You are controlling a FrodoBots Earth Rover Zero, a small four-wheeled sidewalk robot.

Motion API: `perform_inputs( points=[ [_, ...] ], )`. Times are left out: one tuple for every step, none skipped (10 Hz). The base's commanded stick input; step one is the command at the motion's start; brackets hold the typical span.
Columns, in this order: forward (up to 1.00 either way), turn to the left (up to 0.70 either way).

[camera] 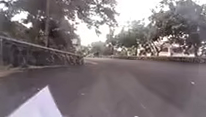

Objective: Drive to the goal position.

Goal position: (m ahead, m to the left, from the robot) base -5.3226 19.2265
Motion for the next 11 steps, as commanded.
perform_inputs(
  points=[
    [0.2, 0.0],
    [0.2, 0.0],
    [0.2, 0.0],
    [0.2, 0.0],
    [0.2, 0.0],
    [0.2, 0.0],
    [0.2, 0.0],
    [0.2, 0.0],
    [0.2, 0.0],
    [0.2, 0.0],
    [0.2, 0.0]
  ],
)
